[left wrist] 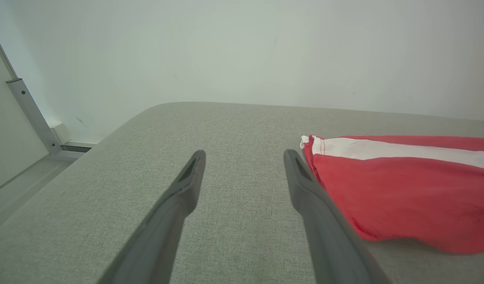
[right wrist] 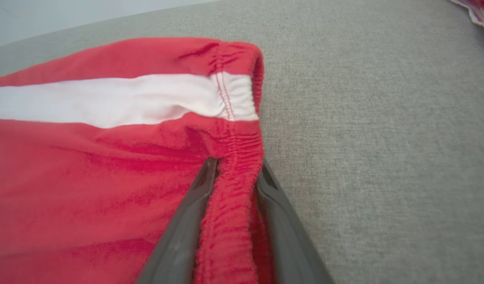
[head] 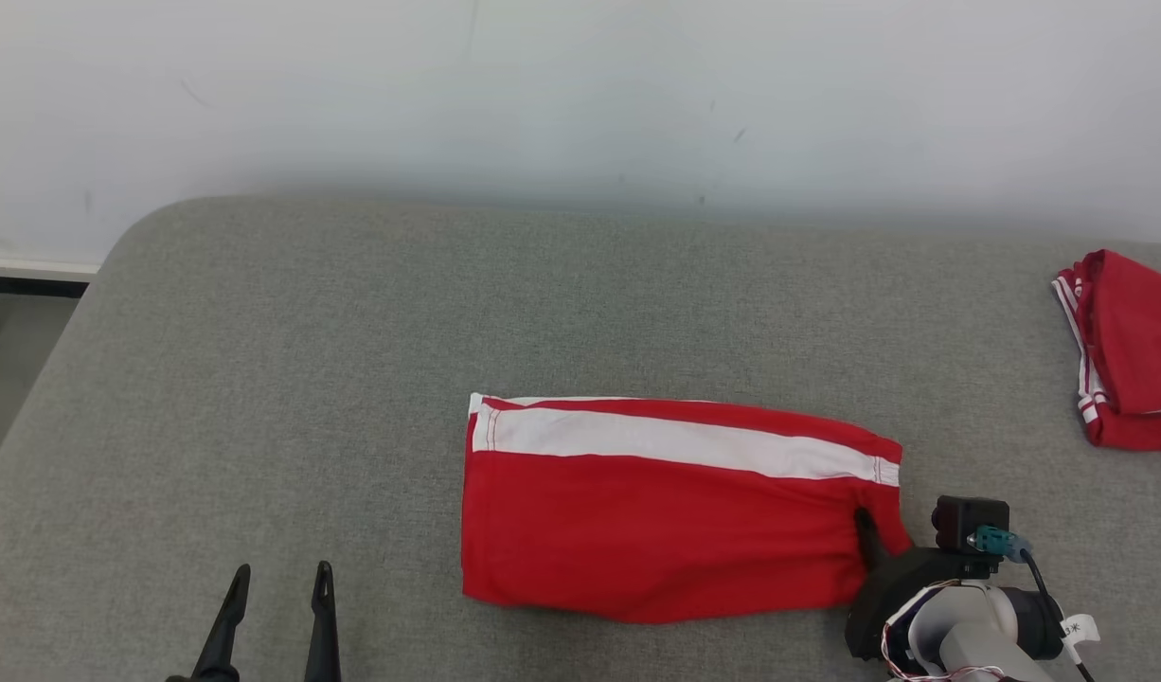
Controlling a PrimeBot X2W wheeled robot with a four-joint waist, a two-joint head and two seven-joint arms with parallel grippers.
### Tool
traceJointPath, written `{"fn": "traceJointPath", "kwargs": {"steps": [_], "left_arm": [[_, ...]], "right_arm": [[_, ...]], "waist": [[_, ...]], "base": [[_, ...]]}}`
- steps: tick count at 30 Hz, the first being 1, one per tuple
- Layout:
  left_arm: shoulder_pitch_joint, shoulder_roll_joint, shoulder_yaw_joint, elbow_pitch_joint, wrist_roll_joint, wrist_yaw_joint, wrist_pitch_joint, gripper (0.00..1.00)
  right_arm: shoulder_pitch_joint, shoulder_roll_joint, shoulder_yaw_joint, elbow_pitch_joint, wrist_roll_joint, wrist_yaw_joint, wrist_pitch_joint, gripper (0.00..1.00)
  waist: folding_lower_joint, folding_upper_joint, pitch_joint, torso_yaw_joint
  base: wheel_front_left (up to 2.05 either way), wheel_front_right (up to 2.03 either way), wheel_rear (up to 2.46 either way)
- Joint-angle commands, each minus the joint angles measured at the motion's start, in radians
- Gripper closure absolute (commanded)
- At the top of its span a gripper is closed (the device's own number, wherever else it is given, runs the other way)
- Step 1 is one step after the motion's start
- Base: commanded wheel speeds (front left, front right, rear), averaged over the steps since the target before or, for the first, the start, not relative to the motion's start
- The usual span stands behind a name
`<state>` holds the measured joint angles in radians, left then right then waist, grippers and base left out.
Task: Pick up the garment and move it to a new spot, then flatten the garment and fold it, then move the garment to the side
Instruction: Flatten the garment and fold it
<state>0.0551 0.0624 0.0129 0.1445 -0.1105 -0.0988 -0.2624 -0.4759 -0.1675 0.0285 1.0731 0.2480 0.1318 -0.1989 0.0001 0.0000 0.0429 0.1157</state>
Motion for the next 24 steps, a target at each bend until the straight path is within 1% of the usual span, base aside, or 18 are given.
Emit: {"fn": "traceJointPath", "kwargs": {"steps": [1, 3, 5, 14, 17, 21, 24], "left_arm": [[-0.006, -0.003, 0.006, 0.004, 0.008, -0.003, -0.003, 0.0], [-0.002, -0.003, 0.008, 0.005, 0.009, -0.004, -0.003, 0.0], [0.007, -0.004, 0.013, 0.006, 0.011, -0.004, -0.003, 0.0], [0.024, -0.008, 0.019, 0.004, 0.008, -0.005, -0.003, 0.0], [0.027, -0.009, 0.027, 0.003, 0.0, -0.004, -0.003, 0.0], [0.036, -0.011, 0.03, 0.006, -0.011, -0.003, -0.003, 0.0], [0.039, -0.011, 0.032, 0.01, -0.015, -0.001, -0.003, 0.0]], "right_arm": [[-0.001, 0.002, 0.014, 0.028, 0.014, -0.003, 0.003, 1.0], [-0.008, -0.004, 0.02, 0.033, 0.019, -0.003, -0.001, 1.0], [-0.019, -0.024, 0.032, 0.041, 0.031, -0.003, -0.01, 1.0], [-0.029, -0.165, 0.071, 0.048, 0.08, -0.003, -0.025, 1.0], [-0.026, -0.197, 0.122, 0.027, 0.087, -0.003, -0.002, 1.0], [-0.038, -0.209, 0.171, -0.025, 0.148, -0.003, 0.039, 1.0], [-0.038, -0.199, 0.207, -0.098, 0.245, -0.003, 0.095, 1.0]], "waist": [[-0.0001, 0.0, -0.008, -0.005], [-0.0001, 0.0, -0.011, -0.008], [-0.0001, 0.0, -0.018, -0.015], [-0.0001, 0.0, -0.042, -0.057], [-0.0001, 0.0, -0.044, -0.076], [-0.0001, 0.0, -0.046, -0.104], [-0.0001, 0.0, -0.048, -0.12]], "base": [[0.0, 0.0, 0.0], [0.0, 0.0, 0.0], [0.0, 0.0, 0.0], [0.0, 0.0, 0.0], [0.0, 0.0, 0.0], [0.0, 0.0, 0.0], [0.0, 0.0, 0.0]]}}
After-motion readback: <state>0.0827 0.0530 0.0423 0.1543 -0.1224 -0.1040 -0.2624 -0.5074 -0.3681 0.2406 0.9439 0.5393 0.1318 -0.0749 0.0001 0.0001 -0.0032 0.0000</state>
